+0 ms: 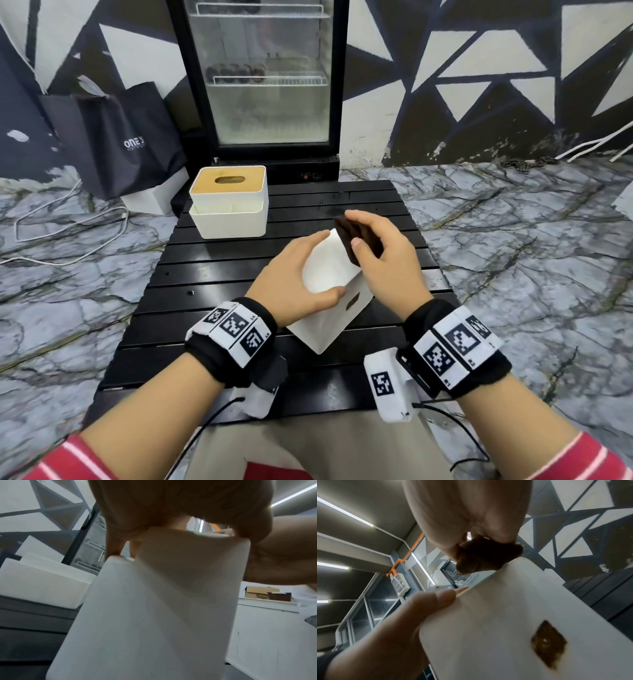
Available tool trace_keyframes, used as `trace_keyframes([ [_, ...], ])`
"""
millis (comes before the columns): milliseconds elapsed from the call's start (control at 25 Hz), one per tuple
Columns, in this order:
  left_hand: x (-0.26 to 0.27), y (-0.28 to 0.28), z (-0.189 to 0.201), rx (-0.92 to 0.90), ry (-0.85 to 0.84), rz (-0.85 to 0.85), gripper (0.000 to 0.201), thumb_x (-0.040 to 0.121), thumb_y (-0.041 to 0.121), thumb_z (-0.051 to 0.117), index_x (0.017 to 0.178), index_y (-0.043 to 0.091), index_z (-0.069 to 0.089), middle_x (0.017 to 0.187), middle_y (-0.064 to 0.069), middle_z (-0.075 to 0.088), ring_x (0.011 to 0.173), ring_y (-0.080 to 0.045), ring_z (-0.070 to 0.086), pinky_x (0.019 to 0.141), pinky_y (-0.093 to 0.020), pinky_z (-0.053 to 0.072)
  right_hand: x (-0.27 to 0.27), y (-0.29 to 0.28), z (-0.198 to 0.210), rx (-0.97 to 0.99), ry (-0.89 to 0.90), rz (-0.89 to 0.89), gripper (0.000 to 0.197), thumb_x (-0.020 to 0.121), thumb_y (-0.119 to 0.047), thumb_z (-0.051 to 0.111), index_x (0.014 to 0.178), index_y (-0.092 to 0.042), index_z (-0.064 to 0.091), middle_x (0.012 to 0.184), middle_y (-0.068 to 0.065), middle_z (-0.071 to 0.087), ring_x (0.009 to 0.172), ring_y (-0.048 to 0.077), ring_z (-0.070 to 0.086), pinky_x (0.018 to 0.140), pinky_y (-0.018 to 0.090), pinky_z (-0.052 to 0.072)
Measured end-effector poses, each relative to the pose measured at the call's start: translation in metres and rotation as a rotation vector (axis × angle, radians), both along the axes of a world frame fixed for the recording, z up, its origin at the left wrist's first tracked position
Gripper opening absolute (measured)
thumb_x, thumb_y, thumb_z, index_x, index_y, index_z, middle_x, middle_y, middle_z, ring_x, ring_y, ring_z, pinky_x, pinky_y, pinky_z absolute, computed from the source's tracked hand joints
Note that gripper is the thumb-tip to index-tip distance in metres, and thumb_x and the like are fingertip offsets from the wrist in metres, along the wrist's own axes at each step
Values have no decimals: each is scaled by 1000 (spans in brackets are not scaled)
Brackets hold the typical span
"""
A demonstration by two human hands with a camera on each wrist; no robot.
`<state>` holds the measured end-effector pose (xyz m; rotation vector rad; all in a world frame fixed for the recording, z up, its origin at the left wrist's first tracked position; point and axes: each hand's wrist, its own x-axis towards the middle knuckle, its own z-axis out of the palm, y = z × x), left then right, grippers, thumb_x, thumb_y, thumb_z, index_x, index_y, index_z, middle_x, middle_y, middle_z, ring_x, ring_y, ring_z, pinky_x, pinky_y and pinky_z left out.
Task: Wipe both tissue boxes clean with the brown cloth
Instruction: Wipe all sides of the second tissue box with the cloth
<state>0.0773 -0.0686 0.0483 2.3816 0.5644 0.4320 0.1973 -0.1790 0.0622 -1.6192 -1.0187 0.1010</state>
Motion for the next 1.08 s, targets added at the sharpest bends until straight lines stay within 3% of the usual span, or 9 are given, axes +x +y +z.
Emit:
trace_keyframes([
  [120, -8, 3, -6, -53, -34, 42, 102, 52, 73, 61, 142, 39, 26, 143, 19, 33, 130, 1, 32, 110, -35, 30, 4, 0, -5, -118, -130, 6, 37, 85, -4, 52, 119, -19, 57, 118, -11, 53, 123, 14, 42, 105, 25, 29],
  [280, -17, 3, -4, -161, -4, 7, 115, 52, 55, 84, 146, 32, 21, 146, 14, 29, 122, 7, 27, 101, -17, 22, 3, 1, -5, -311, -295, 84, 36, 84, -14, 56, 118, -24, 58, 122, -7, 57, 122, 17, 40, 103, 24, 26],
  [480, -20, 5, -5, -173, -9, -18, 104, 56, 41, 86, 142, 36, 29, 138, 22, 37, 120, 11, 32, 92, 0, 24, -14, 0, -11, -278, -347, 261, 33, 88, -16, 51, 118, -25, 60, 122, -8, 56, 119, 13, 40, 104, 25, 26],
  [600, -19, -1, -2, -175, -74, -2, 83, 61, 33, 86, 121, 57, 34, 115, 39, 44, 104, 27, 38, 82, 7, 26, 1, 3, -10, -274, -345, 236, 34, 86, -21, 47, 118, -25, 60, 123, -8, 56, 119, 13, 42, 104, 24, 27],
  [680, -19, -5, -1, -202, -94, -3, 78, 61, 27, 87, 106, 62, 33, 101, 46, 45, 98, 33, 38, 78, 9, 27, 3, 4, -13, -282, -341, 196, 38, 83, -25, 44, 117, -26, 60, 123, -8, 57, 120, 14, 43, 106, 28, 28],
  [800, -20, -4, -6, -263, -133, 7, 77, 62, 20, 86, 109, 58, 38, 99, 50, 51, 100, 29, 44, 78, 6, 31, -16, 3, -21, -262, -363, 239, 38, 84, -25, 43, 118, -27, 60, 122, -10, 56, 119, 13, 41, 105, 22, 24],
  [880, -18, -2, -9, -289, -139, 8, 78, 62, 18, 85, 118, 51, 40, 104, 42, 53, 101, 28, 44, 80, 5, 32, -24, 1, -24, -237, -389, 294, 38, 86, -28, 40, 118, -28, 60, 122, -11, 56, 118, 11, 40, 105, 18, 21],
  [1000, -17, 0, -9, -274, -130, 5, 78, 61, 23, 87, 114, 54, 39, 107, 36, 51, 98, 29, 44, 77, 6, 32, -10, 3, -18, -245, -344, 298, 35, 86, -24, 44, 117, -27, 61, 117, -17, 52, 114, 4, 38, 107, 25, 23],
  [1080, -18, -2, -8, -264, -113, 15, 82, 59, 31, 88, 124, 49, 41, 114, 32, 51, 101, 28, 42, 78, 7, 31, -6, 3, -18, -256, -329, 249, 35, 85, -21, 45, 117, -27, 61, 115, -21, 49, 116, 6, 38, 106, 22, 23],
])
